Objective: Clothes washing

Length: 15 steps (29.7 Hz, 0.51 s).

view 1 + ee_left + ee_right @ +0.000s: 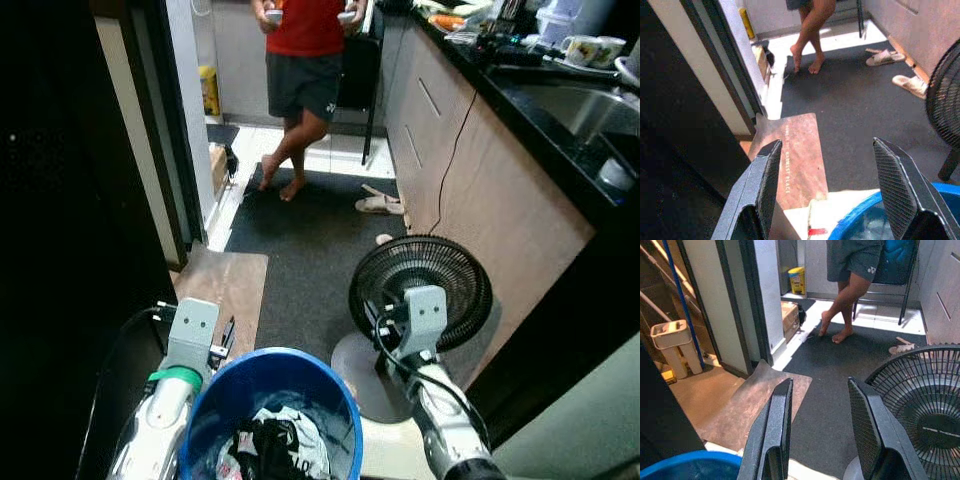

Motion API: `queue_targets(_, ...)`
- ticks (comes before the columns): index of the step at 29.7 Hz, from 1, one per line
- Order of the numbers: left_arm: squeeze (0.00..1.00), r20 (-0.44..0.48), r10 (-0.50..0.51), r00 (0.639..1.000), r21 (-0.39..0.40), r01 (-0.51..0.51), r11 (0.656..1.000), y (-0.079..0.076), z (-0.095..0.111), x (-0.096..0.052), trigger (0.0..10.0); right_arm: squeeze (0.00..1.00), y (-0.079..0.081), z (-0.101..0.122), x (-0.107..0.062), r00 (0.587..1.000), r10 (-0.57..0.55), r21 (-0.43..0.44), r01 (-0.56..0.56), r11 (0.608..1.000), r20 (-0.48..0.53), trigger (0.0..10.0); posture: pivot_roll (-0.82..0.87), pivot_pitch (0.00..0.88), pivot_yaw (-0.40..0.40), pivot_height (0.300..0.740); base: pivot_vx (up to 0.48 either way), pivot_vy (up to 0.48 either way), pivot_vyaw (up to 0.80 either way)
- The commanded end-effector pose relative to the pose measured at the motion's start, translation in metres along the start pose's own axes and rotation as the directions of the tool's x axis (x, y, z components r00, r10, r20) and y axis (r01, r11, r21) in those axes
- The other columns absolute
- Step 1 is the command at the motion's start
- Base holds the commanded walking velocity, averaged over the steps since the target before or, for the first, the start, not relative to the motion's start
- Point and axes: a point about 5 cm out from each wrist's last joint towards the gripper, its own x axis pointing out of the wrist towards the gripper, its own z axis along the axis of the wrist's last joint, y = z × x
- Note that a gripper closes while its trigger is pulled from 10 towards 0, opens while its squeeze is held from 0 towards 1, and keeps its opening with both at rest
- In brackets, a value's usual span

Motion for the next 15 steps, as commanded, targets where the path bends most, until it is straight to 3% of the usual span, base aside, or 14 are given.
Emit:
queue_targets(1, 0.00, -0.019, -0.020, 1.000, -0.007, 0.020, 1.000, -0.004, -0.002, -0.002, 10.0, 0.00, 0.000, -0.002, -0.002, 1.000, 0.005, 0.000, -0.005, 1.000, -0.013, 10.0, 0.05, 0.027, -0.015, 0.740, 0.000, 0.000, 0.00)
queue_targets(12, 0.00, -0.033, -0.061, 0.998, -0.021, 0.061, 0.998, -0.011, 0.003, -0.008, 10.0, 0.00, 0.007, -0.003, -0.006, 1.000, 0.017, 0.016, -0.016, 1.000, -0.022, 10.0, 0.05, 0.053, -0.009, 0.740, 0.000, 0.000, 0.00)
queue_targets(15, 0.00, -0.046, -0.143, 0.989, -0.036, 0.141, 0.989, -0.026, 0.003, -0.007, 10.0, 0.00, 0.005, -0.003, -0.006, 1.000, 0.003, 0.016, -0.003, 1.000, -0.026, 10.0, 0.03, 0.048, 0.005, 0.740, 0.000, 0.000, 0.00)
